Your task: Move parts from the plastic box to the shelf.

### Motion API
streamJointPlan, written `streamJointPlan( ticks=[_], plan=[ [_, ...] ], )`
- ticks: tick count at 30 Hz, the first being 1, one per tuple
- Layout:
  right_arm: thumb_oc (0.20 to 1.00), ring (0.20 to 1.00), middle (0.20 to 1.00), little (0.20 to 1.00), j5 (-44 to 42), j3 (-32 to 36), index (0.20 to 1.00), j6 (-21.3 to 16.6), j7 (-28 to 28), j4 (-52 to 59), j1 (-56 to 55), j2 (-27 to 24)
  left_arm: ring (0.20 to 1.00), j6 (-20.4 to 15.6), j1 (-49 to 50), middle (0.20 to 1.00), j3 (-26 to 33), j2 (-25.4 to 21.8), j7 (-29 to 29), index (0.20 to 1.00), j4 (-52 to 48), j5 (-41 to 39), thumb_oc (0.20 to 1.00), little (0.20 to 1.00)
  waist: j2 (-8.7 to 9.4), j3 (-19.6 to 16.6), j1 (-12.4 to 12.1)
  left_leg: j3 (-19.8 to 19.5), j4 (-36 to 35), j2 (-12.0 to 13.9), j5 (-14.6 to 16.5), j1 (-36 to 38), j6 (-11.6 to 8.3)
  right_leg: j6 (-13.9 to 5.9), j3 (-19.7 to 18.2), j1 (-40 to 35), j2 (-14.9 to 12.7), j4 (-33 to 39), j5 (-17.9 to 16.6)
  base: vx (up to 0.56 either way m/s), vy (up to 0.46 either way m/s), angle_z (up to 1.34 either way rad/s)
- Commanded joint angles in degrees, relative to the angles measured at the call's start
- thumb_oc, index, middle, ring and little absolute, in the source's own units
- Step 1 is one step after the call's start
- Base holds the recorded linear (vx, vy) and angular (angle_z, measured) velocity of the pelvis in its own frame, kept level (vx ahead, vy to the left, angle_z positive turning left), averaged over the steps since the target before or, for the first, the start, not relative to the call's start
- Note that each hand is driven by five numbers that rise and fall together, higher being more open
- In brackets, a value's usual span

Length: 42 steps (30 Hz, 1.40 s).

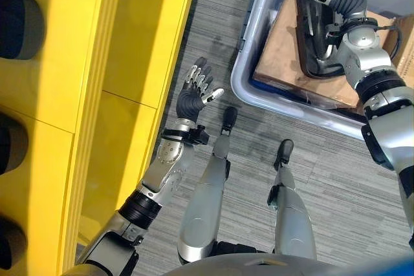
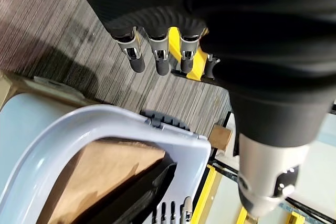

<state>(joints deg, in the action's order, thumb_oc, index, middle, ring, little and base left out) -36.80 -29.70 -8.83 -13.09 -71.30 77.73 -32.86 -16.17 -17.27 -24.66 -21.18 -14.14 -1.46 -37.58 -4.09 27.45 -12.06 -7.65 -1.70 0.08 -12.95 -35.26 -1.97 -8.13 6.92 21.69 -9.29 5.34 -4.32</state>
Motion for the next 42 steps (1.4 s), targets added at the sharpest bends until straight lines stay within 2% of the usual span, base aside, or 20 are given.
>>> streamJointPlan(
  ticks=[1, 4, 12, 19, 21, 25, 26, 29, 30, 31, 34, 42],
  plan=[
    [1.000, 1.000, 1.000, 1.000, 0.08, -0.73, 1.000, -1.19, -0.29, 0.83, 6.80, -7.23, 1.000, -3.14, -2.05, 1.000, -2.09, -0.55, -0.34, 1.000, -5.50, 1.56, 1.000, 1.000, -1.11, 1.72, -0.94, 1.81, 3.93, -1.07, 6.12, -0.31, -1.41, -1.19, 0.87, -7.33, -3.83, -2.52, 4.73, 0.00, -0.030, 0.16],
    [1.000, 1.000, 1.000, 1.000, -0.55, -0.06, 1.000, -1.15, -0.45, -0.18, 7.31, -8.70, 1.000, -3.18, -2.12, 1.000, -2.11, -0.44, -0.50, 1.000, -5.69, 1.73, 1.000, 1.000, -1.82, 2.10, -1.26, 1.57, 4.18, -1.41, 6.07, -1.08, -1.45, -1.21, 1.11, -7.08, -3.98, -2.63, 5.07, 0.00, -0.022, 0.13],
    [1.000, 1.000, 1.000, 1.000, -8.82, 7.19, 1.000, -1.75, -2.14, -4.69, 8.06, -13.75, 1.000, -3.08, -1.95, 1.000, -3.65, -0.09, -0.80, 1.000, -6.42, 1.64, 1.000, 1.000, -6.00, 2.35, -2.30, 1.39, 5.03, -2.99, 6.22, -5.11, -1.16, -1.44, 1.70, -4.00, -5.09, -3.50, 6.12, 0.00, 0.014, 0.09],
    [1.000, 1.000, 1.000, 1.000, -18.07, 15.47, 1.000, -2.76, -4.06, -6.52, 5.96, -13.00, 1.000, -2.42, -2.50, 1.000, -3.88, 0.17, -1.45, 1.000, -6.02, 1.27, 1.000, 1.000, -7.62, 2.35, -2.35, 1.74, 5.92, -3.79, 6.87, -6.04, -0.70, -1.50, 1.53, -3.22, -5.56, -4.14, 6.62, 0.00, 0.006, 0.00],
    [1.000, 1.000, 1.000, 1.000, -23.15, 20.75, 1.000, -4.38, -5.92, -6.53, 3.98, -11.27, 1.000, -2.26, -3.45, 1.000, -4.05, 0.77, -1.98, 1.000, -5.59, 1.15, 1.000, 1.000, -8.23, 2.35, -2.22, 1.95, 6.32, -4.01, 7.60, -5.45, -0.55, -1.59, 1.51, -3.96, -5.94, -4.14, 7.11, 0.00, 0.000, 0.00],
    [1.000, 1.000, 1.000, 1.000, -29.24, 26.71, 1.000, -7.37, -7.61, -5.53, 1.14, -8.32, 1.000, -1.83, -4.33, 1.000, -4.45, 1.20, -2.75, 1.000, -4.79, 1.11, 1.000, 1.000, -8.63, 2.35, -2.19, 1.90, 6.46, -4.01, 7.50, -4.48, -0.34, -1.68, 1.42, -4.84, -6.00, -4.15, 6.87, -0.01, 0.017, 0.02],
    [1.000, 1.000, 1.000, 1.000, -33.23, 30.04, 1.000, -9.42, -8.24, -4.12, -0.57, -5.59, 1.000, -1.59, -4.82, 1.000, -4.78, 1.52, -2.93, 1.000, -4.40, 1.03, 1.000, 1.000, -8.63, 2.33, -2.13, 1.99, 6.58, -4.08, 8.05, -3.61, -0.36, -1.64, 1.47, -5.79, -6.05, -4.01, 7.21, -0.02, 0.045, 0.05],
    [1.000, 1.000, 1.000, 1.000, -37.83, 33.26, 1.000, -11.76, -8.19, -2.23, -2.41, -2.63, 1.000, -1.34, -5.21, 1.000, -5.24, 1.71, -3.32, 1.000, -3.80, 0.82, 1.000, 1.000, -8.57, 2.25, -2.02, 2.03, 6.60, -4.06, 7.83, -2.90, -0.29, -1.69, 1.63, -6.51, -6.13, -3.81, 6.81, 0.00, 0.009, 0.01],
    [1.000, 1.000, 1.000, 1.000, -40.31, 35.30, 1.000, -13.70, -8.97, -1.22, -3.94, 0.12, 1.000, -1.07, -5.30, 1.000, -5.69, 2.00, -3.63, 1.000, -2.85, 0.69, 1.000, 1.000, -8.35, 1.84, -1.92, 1.92, 6.51, -4.06, 7.88, -2.18, -0.27, -1.73, 1.76, -7.19, -6.07, -3.64, 6.66, 0.00, 0.000, 0.00],
    [1.000, 1.000, 1.000, 1.000, -40.30, 35.37, 1.000, -13.74, -9.01, -1.09, -4.08, 0.21, 1.000, -1.08, -5.26, 1.000, -5.71, 1.95, -3.62, 1.000, -2.85, 0.68, 1.000, 1.000, -8.34, 1.81, -1.93, 1.89, 6.45, -4.05, 7.77, -2.17, -0.26, -1.73, 1.77, -7.21, -6.05, -3.58, 6.56, 0.01, 0.051, 0.00],
    [1.000, 1.000, 1.000, 1.000, -45.68, 39.89, 1.000, -18.05, -10.37, 1.04, -7.83, 8.26, 1.000, -0.42, -6.12, 1.000, -6.89, 3.02, -4.36, 1.000, -0.63, 0.30, 1.000, 1.000, -7.39, 0.63, -1.35, 1.70, 6.34, -3.85, 8.10, -0.48, -0.17, -1.73, 1.77, -8.79, -6.01, -3.28, 5.80, 0.01, 0.051, -0.05],
    [1.000, 1.000, 1.000, 1.000, -53.35, 46.13, 1.000, -22.51, -9.89, 2.38, -14.83, 17.95, 1.000, 0.48, -6.35, 1.000, -8.11, 3.43, -3.93, 1.000, 1.39, -0.39, 1.000, 1.000, -5.76, -1.88, -1.15, 0.95, 5.58, -3.93, 8.58, 3.34, -0.09, -1.92, 2.81, -12.90, -6.10, -2.23, 5.02, 0.03, 0.034, 0.01]
  ],
)
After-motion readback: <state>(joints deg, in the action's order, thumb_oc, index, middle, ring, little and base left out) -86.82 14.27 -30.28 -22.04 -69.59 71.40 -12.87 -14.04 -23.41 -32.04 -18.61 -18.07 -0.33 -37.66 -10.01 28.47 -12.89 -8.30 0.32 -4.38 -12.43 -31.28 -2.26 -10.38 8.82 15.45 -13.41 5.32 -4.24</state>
